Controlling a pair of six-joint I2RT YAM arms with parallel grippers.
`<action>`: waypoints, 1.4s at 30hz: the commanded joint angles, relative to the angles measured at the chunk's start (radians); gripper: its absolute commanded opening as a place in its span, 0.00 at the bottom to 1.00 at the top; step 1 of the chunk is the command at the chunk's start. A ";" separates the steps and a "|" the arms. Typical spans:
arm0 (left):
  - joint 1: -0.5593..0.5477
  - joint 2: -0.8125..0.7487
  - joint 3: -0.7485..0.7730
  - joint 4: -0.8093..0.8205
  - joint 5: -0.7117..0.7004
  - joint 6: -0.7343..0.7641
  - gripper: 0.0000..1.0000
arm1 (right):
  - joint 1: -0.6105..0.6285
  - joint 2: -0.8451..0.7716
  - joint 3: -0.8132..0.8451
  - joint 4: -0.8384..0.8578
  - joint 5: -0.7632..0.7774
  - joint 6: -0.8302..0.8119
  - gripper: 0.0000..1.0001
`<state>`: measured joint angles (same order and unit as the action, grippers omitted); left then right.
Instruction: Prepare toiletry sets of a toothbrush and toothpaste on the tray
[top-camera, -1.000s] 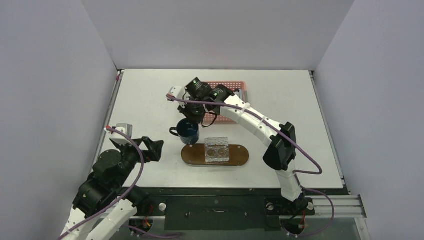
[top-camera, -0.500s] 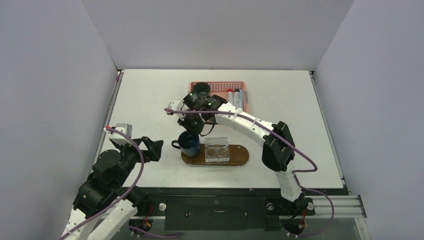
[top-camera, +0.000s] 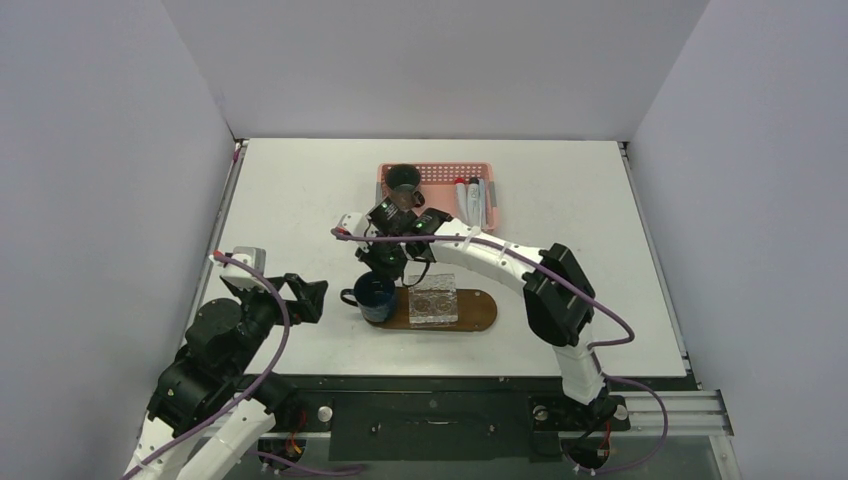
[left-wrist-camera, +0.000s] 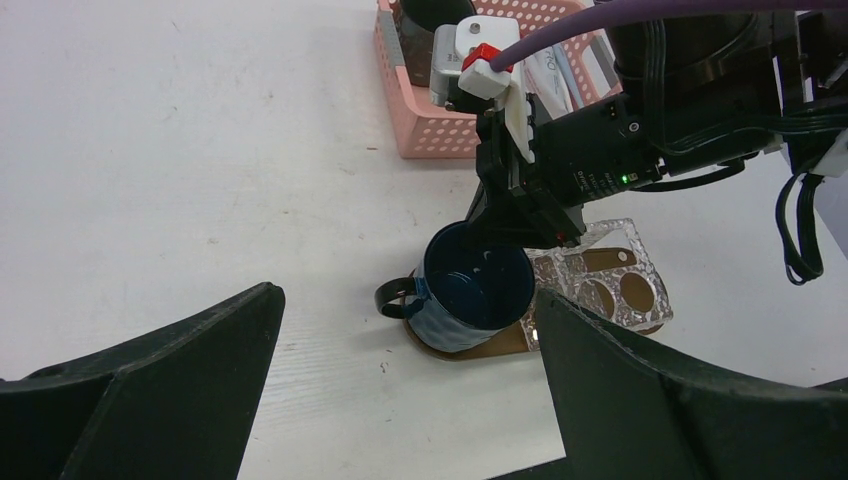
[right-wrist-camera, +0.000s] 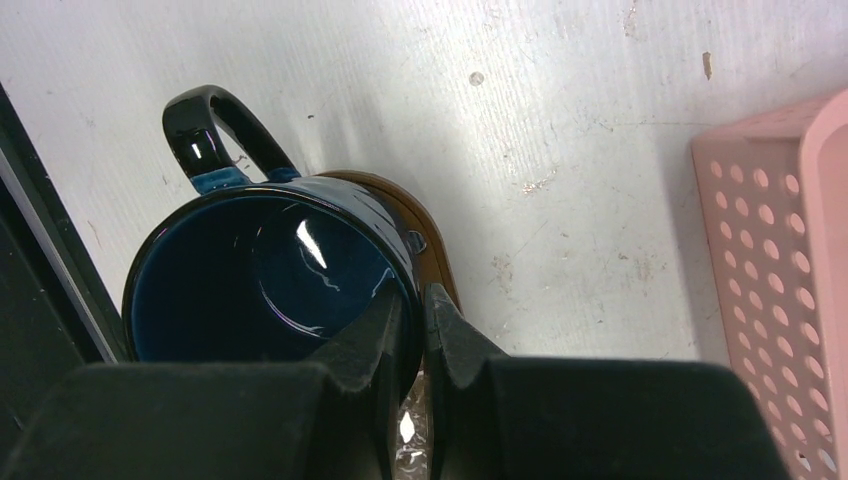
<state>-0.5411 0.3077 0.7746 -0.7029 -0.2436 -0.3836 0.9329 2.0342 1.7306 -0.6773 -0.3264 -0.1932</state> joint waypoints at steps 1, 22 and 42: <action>0.010 0.008 -0.001 0.050 0.021 0.012 0.96 | 0.008 -0.094 -0.029 0.133 -0.006 0.024 0.00; 0.032 0.013 -0.004 0.057 0.048 0.015 0.96 | 0.010 -0.182 -0.133 0.208 0.051 0.040 0.00; 0.042 0.018 -0.005 0.061 0.065 0.017 0.96 | 0.024 -0.170 -0.146 0.193 0.065 0.046 0.03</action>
<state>-0.5072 0.3149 0.7746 -0.6975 -0.1970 -0.3805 0.9432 1.9369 1.5696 -0.5369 -0.2550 -0.1627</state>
